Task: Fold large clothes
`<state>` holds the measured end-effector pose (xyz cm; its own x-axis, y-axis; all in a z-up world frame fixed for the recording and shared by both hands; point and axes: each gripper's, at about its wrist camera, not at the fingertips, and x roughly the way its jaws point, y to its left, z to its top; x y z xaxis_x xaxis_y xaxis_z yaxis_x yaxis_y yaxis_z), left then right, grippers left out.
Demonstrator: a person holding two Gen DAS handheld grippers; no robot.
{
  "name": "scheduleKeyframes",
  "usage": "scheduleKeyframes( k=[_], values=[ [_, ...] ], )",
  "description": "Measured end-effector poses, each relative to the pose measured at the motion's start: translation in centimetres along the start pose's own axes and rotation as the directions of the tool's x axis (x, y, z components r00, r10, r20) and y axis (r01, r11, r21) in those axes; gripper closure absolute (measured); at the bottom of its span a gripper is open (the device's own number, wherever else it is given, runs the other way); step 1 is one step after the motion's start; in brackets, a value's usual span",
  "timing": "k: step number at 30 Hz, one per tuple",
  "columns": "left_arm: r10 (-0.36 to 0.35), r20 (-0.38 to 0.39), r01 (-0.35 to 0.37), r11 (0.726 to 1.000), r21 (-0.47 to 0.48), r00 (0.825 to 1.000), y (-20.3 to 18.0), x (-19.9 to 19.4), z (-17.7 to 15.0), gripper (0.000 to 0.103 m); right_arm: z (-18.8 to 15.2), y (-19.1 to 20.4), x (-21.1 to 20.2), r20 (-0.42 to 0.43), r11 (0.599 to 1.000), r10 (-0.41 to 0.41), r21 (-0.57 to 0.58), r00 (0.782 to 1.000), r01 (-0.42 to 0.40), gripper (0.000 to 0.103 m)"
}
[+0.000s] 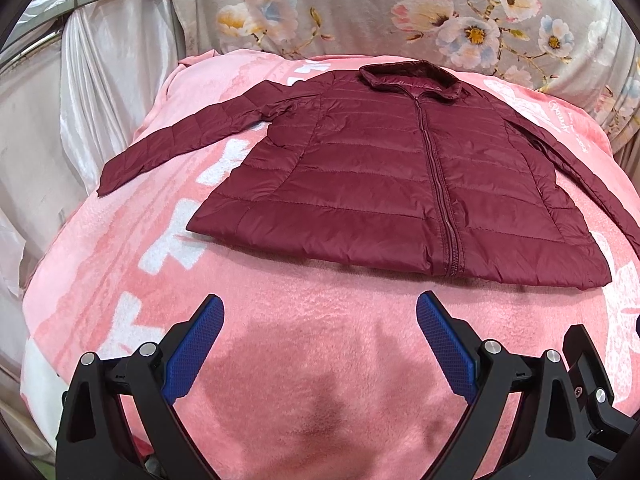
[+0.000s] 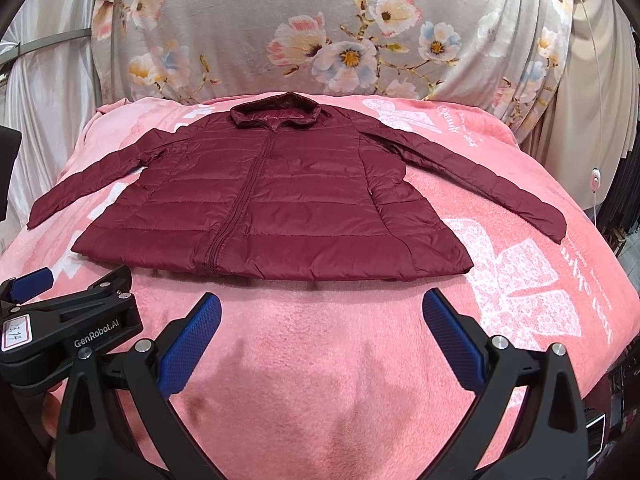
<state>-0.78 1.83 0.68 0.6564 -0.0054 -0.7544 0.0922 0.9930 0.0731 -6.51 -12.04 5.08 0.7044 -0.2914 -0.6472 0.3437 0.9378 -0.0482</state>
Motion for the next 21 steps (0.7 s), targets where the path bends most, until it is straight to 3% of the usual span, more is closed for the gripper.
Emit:
scheduleKeyframes(
  k=[21],
  values=[
    [-0.002,-0.002,0.002,1.0,-0.003,1.0,0.21,0.19,-0.19,0.008,-0.24,0.3,-0.02,0.002,1.0,-0.001,-0.003,1.0,0.001,0.005]
  ],
)
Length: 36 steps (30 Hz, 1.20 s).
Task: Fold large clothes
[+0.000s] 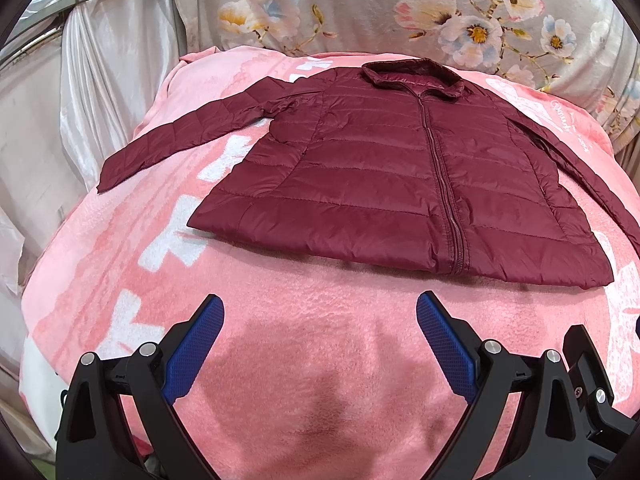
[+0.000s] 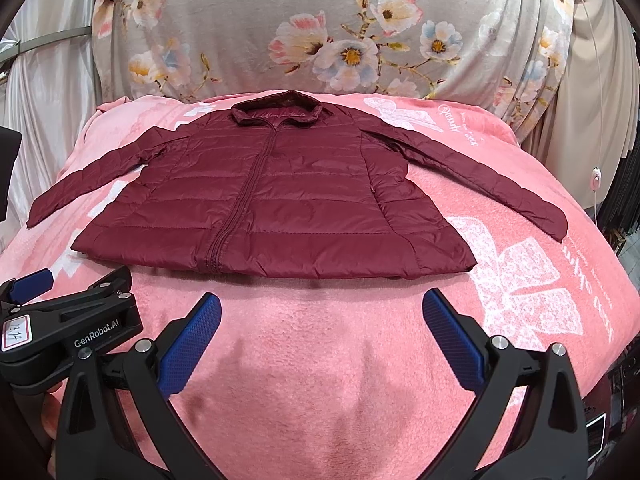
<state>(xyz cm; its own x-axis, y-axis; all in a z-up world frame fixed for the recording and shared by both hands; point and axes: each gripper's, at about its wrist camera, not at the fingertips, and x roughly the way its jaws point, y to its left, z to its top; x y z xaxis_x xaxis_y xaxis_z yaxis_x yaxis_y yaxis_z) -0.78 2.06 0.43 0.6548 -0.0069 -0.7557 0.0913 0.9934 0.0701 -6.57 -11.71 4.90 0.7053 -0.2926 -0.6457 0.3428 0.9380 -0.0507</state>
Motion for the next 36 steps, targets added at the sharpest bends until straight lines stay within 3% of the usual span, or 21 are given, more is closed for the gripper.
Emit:
scheduleKeyframes(
  k=[36],
  values=[
    [0.0,-0.005,-0.001,1.0,-0.003,1.0,0.7,0.5,-0.49,0.008,0.0,0.07,0.31,-0.002,1.0,0.005,0.002,1.0,-0.005,0.005]
  ],
)
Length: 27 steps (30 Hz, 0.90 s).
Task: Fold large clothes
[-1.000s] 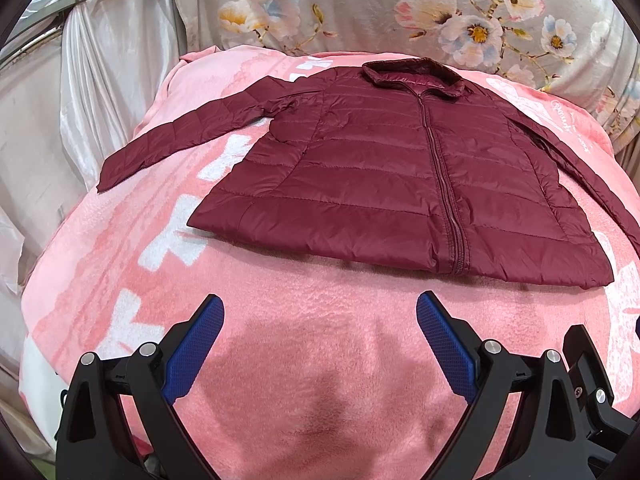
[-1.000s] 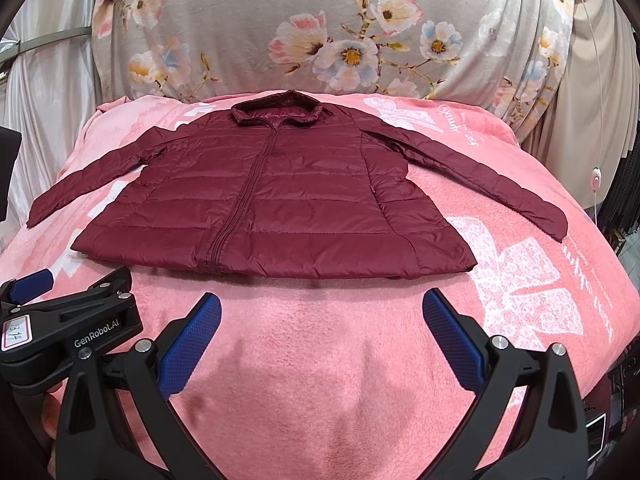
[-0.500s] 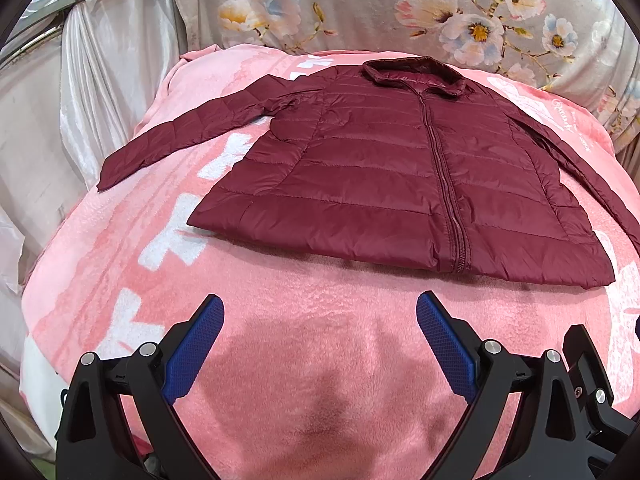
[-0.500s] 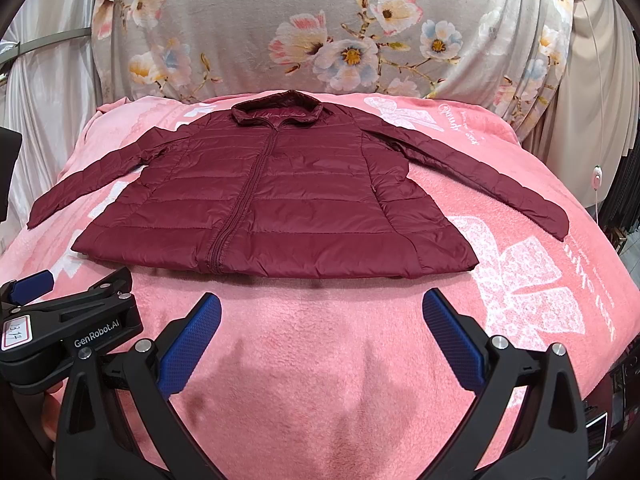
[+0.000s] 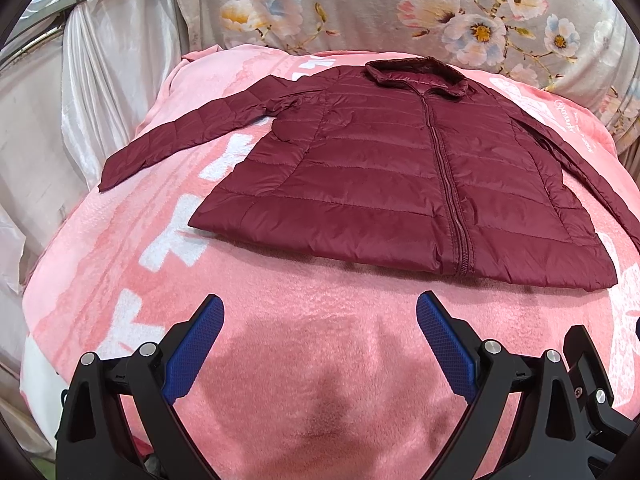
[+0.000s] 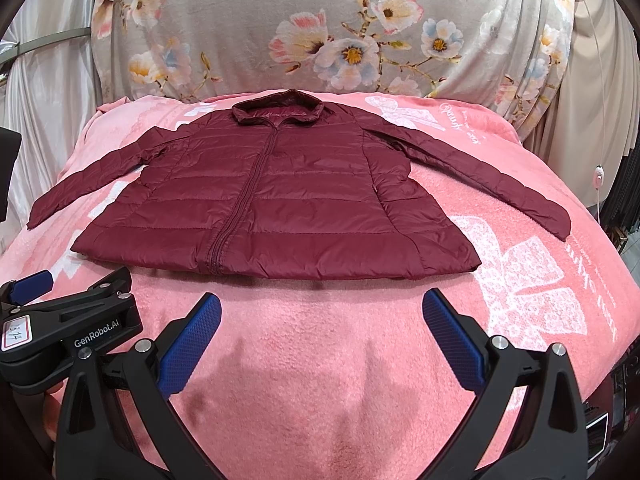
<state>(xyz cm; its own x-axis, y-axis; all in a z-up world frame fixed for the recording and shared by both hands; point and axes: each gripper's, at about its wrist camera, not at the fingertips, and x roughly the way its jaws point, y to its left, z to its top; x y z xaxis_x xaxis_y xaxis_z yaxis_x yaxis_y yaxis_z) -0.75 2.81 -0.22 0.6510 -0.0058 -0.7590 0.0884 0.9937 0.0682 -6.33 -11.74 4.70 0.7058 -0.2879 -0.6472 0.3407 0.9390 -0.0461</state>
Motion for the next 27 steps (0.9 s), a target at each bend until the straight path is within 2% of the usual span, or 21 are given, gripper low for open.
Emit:
scheduleKeyframes(
  k=[9,13,18,20,23,25,27],
  values=[
    [-0.004,-0.004,0.004,1.0,0.022,1.0,-0.1,0.7,0.3,0.008,-0.4,-0.4,1.1,-0.022,0.997,0.056,0.061,0.998,-0.055,0.005],
    [-0.004,-0.018,0.005,0.999,0.048,1.0,-1.1,1.3,0.6,0.008,-0.3,-1.2,2.3,-0.034,0.995,0.056,0.079,0.998,-0.053,0.005],
    [0.008,-0.032,-0.006,0.998,0.064,0.999,-1.9,2.4,1.0,0.008,-0.2,-2.9,3.3,0.019,0.994,0.064,0.088,0.998,-0.065,0.005],
    [0.016,-0.034,-0.015,0.998,0.056,0.999,-1.7,3.0,1.4,0.008,0.2,-4.5,4.3,0.017,0.991,0.048,0.12,0.999,-0.05,0.005],
    [0.037,-0.037,-0.035,0.999,0.041,0.999,-1.3,3.9,2.0,0.008,1.0,-8.4,6.0,0.002,0.971,0.077,0.227,0.997,-0.075,0.005],
    [0.039,-0.045,-0.037,0.998,0.041,0.998,-1.1,4.6,2.5,0.008,1.5,-11.9,7.3,0.004,0.943,0.079,0.325,0.997,-0.076,0.005],
    [0.057,-0.054,-0.054,0.998,0.042,0.997,-0.8,5.6,3.1,0.007,2.0,-16.5,8.9,0.006,0.895,0.064,0.442,0.998,-0.06,0.005]
  ],
)
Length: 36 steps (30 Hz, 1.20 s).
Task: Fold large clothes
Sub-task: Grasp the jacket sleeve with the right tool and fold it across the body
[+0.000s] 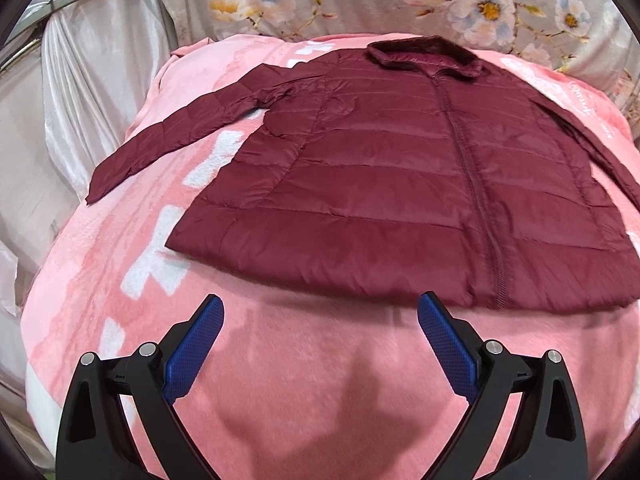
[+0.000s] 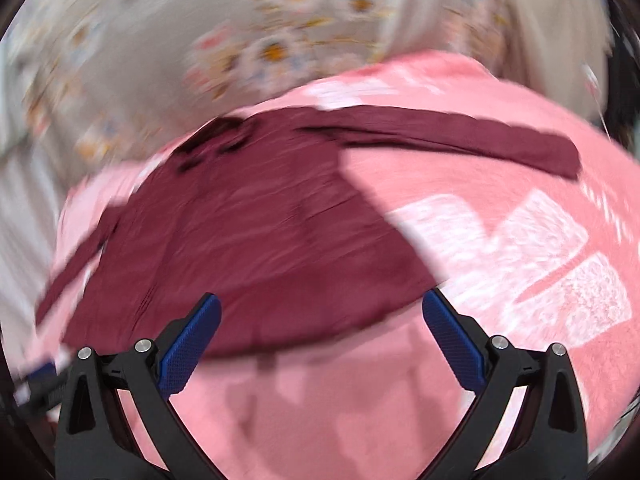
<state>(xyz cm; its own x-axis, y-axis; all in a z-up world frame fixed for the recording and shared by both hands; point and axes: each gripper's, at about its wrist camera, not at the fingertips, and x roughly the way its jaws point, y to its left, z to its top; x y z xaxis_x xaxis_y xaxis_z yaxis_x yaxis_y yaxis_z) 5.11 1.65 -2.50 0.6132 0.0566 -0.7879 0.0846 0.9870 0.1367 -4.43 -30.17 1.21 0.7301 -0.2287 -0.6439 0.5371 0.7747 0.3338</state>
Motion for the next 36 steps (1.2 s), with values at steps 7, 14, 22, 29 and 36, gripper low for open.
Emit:
scheduleKeyframes(
  k=[7,14,22,29,36],
  values=[
    [-0.011,-0.022,0.01,0.999,-0.051,1.0,1.1,2.4,2.3,0.007,6.3,-13.1,4.2,0.047,0.928,-0.065,0.371,0.997,0.043,0.005],
    [0.002,-0.004,-0.002,0.998,-0.063,1.0,1.5,4.0,4.7,0.007,9.9,-19.7,8.0,0.069,0.871,-0.14,0.484,0.988,0.089,0.005],
    [0.046,0.006,-0.045,0.996,-0.082,0.999,2.7,5.9,7.0,0.007,13.0,-23.1,10.7,0.104,0.831,-0.175,0.549,0.979,0.091,0.073],
    [0.09,0.005,-0.089,0.989,-0.119,0.996,4.6,7.9,9.0,0.007,19.8,-11.6,10.9,0.233,0.964,-0.098,0.265,0.968,0.034,0.096],
    [0.119,-0.022,-0.121,0.978,-0.171,0.993,6.6,9.8,9.7,0.007,18.0,11.8,12.6,0.124,0.934,0.326,-0.196,0.937,-0.299,0.096]
  ],
)
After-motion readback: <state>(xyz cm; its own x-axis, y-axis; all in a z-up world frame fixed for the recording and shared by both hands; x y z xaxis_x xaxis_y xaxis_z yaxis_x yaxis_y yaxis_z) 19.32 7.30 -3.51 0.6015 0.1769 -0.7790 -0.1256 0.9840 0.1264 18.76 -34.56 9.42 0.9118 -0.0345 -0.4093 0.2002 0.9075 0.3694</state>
